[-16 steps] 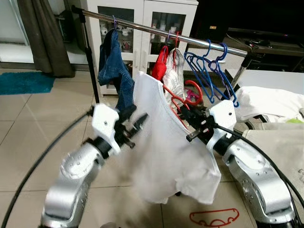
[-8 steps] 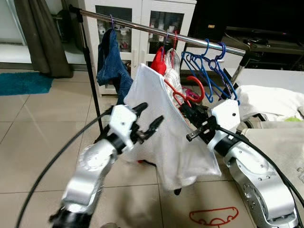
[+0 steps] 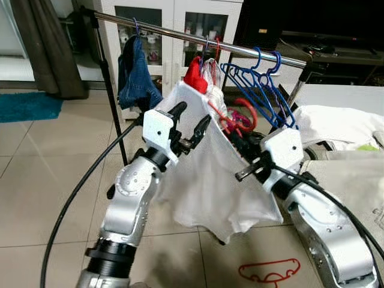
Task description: Hang hanger
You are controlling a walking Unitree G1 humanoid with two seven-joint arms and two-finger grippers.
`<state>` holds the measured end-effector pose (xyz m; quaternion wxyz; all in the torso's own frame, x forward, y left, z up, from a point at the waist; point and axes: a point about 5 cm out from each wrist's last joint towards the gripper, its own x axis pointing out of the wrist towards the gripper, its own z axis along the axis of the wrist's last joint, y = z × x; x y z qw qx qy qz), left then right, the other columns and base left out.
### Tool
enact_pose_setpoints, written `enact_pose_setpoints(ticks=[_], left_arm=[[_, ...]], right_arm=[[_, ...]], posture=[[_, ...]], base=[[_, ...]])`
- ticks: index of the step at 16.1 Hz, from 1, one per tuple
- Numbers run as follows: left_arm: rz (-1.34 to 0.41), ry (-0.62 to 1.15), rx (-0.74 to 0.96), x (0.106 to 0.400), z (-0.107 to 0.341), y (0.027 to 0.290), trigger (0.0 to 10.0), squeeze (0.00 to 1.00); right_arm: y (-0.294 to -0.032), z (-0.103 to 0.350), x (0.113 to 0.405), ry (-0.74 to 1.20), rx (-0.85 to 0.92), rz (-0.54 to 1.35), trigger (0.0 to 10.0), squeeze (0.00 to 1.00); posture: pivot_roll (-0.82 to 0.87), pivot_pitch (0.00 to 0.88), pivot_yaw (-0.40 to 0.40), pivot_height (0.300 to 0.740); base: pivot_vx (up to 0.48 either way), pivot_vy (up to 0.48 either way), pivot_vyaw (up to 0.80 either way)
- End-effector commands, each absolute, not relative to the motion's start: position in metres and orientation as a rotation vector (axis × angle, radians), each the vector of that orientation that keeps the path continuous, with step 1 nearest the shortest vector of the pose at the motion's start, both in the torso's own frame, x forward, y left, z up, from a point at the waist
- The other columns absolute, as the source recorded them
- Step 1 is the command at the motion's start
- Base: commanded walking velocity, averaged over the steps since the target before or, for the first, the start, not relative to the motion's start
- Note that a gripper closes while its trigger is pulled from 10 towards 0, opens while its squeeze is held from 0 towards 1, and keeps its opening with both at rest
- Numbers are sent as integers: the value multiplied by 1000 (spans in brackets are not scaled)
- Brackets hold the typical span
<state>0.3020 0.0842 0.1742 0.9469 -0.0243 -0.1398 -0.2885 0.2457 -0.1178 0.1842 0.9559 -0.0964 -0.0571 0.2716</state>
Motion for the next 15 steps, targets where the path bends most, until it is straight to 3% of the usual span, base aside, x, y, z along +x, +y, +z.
enact_pose_setpoints(ticks=[1, 8, 10, 11, 12, 15], left_arm=[[-591, -297, -71, 306, 177, 80, 10000, 0], [-571, -265, -46, 317, 173, 81, 10000, 0], [-573, -251, -35, 319, 171, 80, 4627, 0], [-574, -248, -32, 319, 170, 80, 4078, 0], [-571, -242, -11, 321, 170, 80, 0, 0], [-597, -246, -9, 320, 172, 79, 0, 0]], right_arm=[[-117, 197, 243, -188, -223, 546, 0, 0], [-109, 198, 240, -208, -227, 578, 0, 0], [-107, 199, 239, -218, -219, 584, 0, 0], [-107, 200, 239, -220, -218, 586, 0, 0], [-106, 199, 239, -217, -221, 582, 0, 0], [-108, 195, 238, -208, -228, 553, 0, 0]], posture=[[46, 26, -56, 740], [46, 26, -46, 740], [43, 23, -39, 740], [42, 23, -37, 740], [41, 21, -28, 740], [43, 17, -10, 740]], base=[[0, 0, 0], [0, 0, 0], [0, 0, 0], [0, 0, 0], [0, 0, 0], [0, 0, 0]])
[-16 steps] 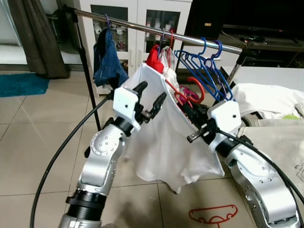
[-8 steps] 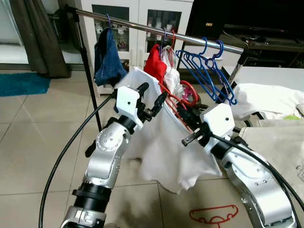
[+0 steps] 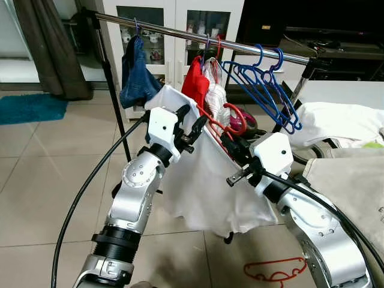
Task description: Hang hanger
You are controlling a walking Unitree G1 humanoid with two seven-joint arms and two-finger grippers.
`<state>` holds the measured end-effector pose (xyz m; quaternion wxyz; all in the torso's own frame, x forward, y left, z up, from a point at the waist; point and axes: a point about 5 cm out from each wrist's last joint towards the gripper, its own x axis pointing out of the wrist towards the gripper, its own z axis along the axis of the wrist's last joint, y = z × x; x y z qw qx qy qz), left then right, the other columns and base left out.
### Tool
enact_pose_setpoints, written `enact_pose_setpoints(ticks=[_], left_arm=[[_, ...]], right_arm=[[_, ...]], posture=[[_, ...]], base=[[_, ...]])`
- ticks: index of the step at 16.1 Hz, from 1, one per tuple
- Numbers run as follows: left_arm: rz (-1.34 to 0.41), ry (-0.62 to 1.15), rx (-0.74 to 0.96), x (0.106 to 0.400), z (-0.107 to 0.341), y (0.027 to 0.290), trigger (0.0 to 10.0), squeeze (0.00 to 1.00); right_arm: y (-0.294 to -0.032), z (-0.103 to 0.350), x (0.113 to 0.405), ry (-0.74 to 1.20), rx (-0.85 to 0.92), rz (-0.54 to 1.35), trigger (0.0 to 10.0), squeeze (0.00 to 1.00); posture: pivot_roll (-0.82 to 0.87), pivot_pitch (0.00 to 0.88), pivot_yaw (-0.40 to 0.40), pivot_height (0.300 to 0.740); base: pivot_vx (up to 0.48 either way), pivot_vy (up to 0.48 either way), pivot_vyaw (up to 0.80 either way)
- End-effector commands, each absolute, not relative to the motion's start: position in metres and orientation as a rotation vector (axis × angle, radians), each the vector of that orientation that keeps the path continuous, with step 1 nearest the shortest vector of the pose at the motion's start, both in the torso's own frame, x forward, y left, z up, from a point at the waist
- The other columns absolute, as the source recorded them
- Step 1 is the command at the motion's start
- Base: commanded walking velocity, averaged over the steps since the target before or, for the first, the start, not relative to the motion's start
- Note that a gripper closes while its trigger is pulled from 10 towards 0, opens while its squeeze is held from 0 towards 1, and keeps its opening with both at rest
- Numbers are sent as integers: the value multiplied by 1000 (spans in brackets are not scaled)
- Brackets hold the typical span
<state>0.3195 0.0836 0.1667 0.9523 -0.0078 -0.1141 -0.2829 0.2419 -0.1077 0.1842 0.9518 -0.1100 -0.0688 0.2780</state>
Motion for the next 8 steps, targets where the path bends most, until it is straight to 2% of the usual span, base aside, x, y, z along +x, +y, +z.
enact_pose_setpoints(ticks=[1, 8], left_arm=[[-603, -243, -10, 319, 171, 79, 0, 0], [-594, -226, -16, 316, 166, 82, 0, 0]], right_arm=[[-108, 195, 238, -207, -228, 549, 0, 0], [-106, 192, 237, -204, -226, 554, 0, 0]], posture=[[44, 16, -7, 740], [51, 4, -10, 740]], base=[[0, 0, 0], [0, 0, 0]])
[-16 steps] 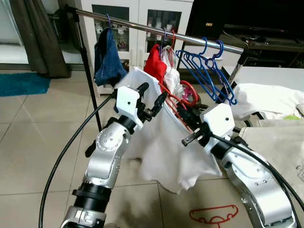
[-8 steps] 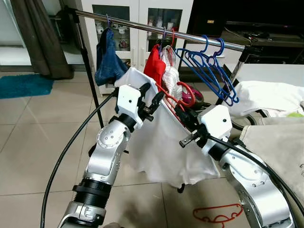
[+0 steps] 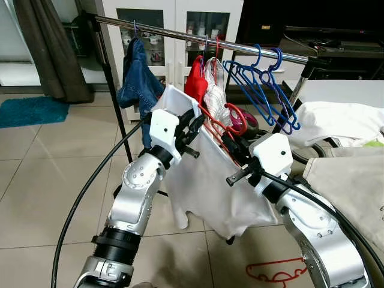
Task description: Hang hanger
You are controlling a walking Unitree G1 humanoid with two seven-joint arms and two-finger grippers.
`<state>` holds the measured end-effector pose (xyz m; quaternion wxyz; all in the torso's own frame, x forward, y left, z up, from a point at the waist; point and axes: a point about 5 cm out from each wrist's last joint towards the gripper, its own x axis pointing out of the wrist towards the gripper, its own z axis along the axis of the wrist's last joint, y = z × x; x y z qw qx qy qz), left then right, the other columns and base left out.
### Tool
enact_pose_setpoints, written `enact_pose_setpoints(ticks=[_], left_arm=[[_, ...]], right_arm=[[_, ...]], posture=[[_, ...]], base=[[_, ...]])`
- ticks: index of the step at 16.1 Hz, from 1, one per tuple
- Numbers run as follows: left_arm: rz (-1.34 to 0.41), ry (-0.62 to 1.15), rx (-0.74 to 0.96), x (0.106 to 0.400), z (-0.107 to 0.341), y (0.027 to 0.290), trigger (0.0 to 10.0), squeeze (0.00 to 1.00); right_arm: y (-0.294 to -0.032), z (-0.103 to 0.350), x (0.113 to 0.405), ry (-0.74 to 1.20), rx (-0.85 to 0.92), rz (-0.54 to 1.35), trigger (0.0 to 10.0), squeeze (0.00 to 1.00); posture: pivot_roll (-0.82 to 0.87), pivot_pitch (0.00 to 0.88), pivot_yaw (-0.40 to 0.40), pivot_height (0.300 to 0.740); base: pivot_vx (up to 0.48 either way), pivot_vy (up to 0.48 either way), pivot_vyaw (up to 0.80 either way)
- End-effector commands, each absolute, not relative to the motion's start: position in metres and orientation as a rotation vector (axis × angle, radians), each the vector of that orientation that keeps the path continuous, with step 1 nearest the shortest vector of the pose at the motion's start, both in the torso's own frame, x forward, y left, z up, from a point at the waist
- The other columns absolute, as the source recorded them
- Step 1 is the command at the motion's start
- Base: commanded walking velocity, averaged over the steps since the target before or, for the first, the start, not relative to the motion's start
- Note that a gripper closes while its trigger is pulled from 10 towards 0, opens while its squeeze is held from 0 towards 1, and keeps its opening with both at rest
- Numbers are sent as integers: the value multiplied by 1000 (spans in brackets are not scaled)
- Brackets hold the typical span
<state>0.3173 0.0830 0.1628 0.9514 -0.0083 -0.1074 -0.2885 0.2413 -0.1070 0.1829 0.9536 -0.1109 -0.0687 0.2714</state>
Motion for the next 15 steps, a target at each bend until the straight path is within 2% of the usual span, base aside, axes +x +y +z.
enact_pose_setpoints(ticks=[1, 10, 15], left_arm=[[-594, -226, -17, 316, 166, 82, 0, 0], [-541, -208, -24, 323, 167, 94, 0, 0], [-515, -220, -40, 328, 174, 105, 0, 0]], right_arm=[[-106, 192, 237, -205, -227, 557, 0, 0], [-106, 193, 237, -218, -237, 566, 0, 0], [-105, 192, 235, -222, -306, 584, 0, 0]], posture=[[51, 2, -11, 740], [50, 1, -12, 740], [50, 5, -13, 740]], base=[[0, 0, 0], [0, 0, 0], [0, 0, 0]])
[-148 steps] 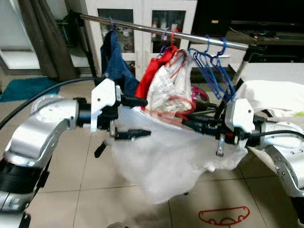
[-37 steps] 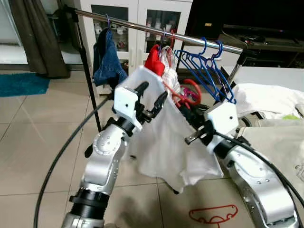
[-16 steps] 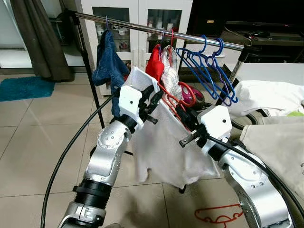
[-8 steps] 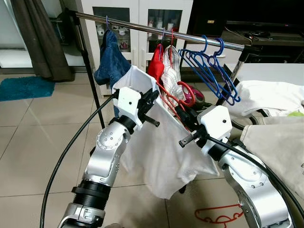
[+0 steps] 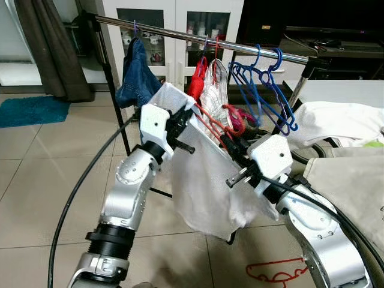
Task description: Hang hanger
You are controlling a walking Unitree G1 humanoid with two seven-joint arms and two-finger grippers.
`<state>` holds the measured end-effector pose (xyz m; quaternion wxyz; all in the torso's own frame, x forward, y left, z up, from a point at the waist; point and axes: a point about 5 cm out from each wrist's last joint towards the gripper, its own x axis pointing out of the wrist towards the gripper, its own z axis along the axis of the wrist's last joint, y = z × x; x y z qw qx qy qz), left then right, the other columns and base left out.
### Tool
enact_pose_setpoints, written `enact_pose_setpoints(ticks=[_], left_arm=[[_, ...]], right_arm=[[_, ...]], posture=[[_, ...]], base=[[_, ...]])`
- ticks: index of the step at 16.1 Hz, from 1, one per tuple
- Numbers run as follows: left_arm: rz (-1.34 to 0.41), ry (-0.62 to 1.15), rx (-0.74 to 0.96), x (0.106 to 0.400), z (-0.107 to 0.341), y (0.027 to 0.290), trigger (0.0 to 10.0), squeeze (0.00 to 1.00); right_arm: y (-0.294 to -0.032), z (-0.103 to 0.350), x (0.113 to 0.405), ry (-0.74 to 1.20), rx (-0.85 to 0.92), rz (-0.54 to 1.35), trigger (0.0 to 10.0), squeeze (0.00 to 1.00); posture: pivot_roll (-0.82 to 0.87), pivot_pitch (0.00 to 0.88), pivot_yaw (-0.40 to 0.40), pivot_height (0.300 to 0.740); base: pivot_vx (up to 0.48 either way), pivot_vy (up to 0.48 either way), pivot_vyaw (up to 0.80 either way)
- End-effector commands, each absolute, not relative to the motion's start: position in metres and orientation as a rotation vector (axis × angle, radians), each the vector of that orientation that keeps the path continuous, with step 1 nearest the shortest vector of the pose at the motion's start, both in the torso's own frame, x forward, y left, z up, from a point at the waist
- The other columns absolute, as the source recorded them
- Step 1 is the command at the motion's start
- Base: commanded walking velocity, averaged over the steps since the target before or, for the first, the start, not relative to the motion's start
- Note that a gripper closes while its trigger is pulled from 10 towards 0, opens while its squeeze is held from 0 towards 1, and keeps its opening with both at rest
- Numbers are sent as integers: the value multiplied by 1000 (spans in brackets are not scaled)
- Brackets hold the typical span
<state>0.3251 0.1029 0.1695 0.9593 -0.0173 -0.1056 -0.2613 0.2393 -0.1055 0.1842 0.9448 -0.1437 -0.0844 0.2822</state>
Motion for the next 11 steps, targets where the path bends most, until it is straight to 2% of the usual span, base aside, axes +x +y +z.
enact_pose_setpoints(ticks=[1, 6, 8, 11], left_arm=[[-526, -235, -59, 329, 178, 109, 0, 0], [-514, -269, -22, 335, 196, 131, 0, 0], [-465, -293, 35, 343, 215, 150, 0, 0], [-460, -316, 89, 348, 232, 160, 0, 0]], right_arm=[[-106, 190, 236, -218, -334, 587, 0, 0], [-106, 180, 232, -190, -436, 624, 0, 0], [-106, 168, 227, -140, -497, 678, 0, 0], [-110, 152, 222, -65, -574, 719, 0, 0]], posture=[[50, 9, -13, 740], [53, 17, -16, 740], [54, 20, -19, 740], [56, 22, -20, 740]], base=[[0, 0, 0], [0, 0, 0], [0, 0, 0], [0, 0, 0]])
